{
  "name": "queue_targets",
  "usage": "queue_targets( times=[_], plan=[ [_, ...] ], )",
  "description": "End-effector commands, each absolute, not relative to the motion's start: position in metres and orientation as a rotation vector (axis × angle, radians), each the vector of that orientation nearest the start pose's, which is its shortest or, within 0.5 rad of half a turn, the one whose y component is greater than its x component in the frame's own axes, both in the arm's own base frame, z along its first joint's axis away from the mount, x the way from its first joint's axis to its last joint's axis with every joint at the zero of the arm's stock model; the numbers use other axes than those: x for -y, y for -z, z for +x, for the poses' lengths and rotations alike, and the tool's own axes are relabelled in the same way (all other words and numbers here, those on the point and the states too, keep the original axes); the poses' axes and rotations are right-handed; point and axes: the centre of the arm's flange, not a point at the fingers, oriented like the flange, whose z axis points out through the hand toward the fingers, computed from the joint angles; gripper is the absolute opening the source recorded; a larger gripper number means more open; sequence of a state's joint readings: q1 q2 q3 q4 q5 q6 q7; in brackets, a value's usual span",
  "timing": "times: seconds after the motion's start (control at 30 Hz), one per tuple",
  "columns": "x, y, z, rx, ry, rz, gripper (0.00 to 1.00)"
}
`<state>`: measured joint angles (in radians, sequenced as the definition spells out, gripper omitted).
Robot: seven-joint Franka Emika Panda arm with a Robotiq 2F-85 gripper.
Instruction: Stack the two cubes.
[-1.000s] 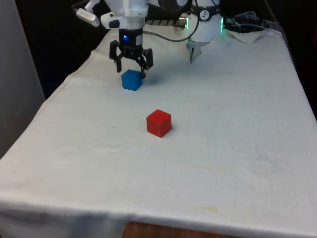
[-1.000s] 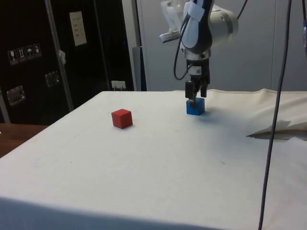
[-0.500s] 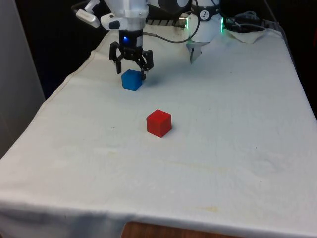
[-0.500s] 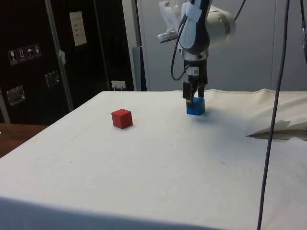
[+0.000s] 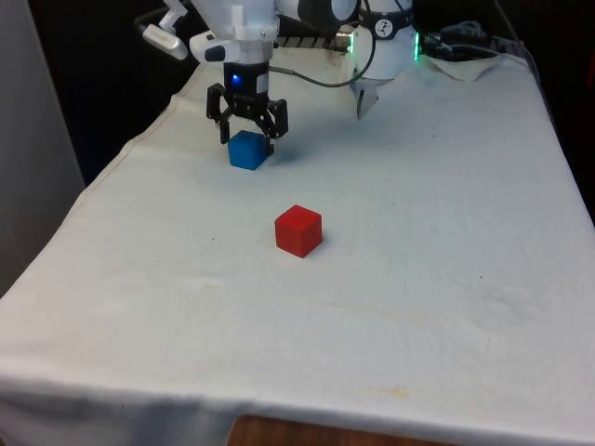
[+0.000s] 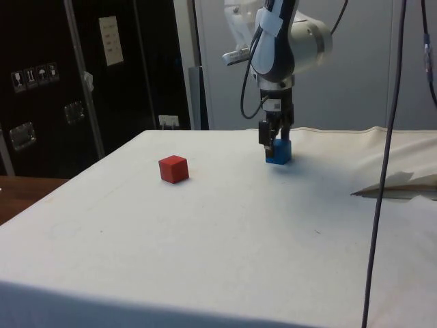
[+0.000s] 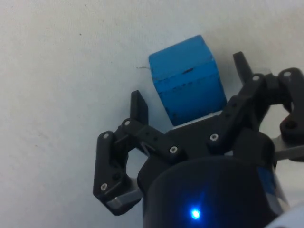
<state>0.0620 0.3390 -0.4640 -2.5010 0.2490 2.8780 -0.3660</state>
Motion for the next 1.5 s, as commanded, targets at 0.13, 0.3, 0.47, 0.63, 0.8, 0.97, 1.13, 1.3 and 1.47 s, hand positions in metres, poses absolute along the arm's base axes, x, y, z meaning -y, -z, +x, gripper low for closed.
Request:
queue_targets(
  times=[0.13, 0.3, 0.47, 0.63, 0.8, 0.97, 1.13, 1.3, 1.47],
  plan=[
    [0.210, -0.177, 0.424, -0.400, 0.091, -3.218, 0.34],
    [0.208, -0.180, 0.425, -0.396, 0.107, -3.202, 0.02],
    [0.208, -0.181, 0.426, -0.398, 0.108, -3.202, 0.03],
    [0.211, -0.184, 0.427, -0.401, 0.106, -3.208, 0.03],
    [0.212, -0.190, 0.430, -0.400, 0.115, -3.210, 0.03],
    [0.213, -0.202, 0.435, -0.398, 0.136, -3.203, 0.03],
    [0.212, -0.210, 0.440, -0.390, 0.150, -3.197, 0.03],
    [0.211, -0.223, 0.450, -0.386, 0.165, -3.183, 0.03],
    [0.211, -0.231, 0.456, -0.380, 0.173, -3.175, 0.03]
  ],
)
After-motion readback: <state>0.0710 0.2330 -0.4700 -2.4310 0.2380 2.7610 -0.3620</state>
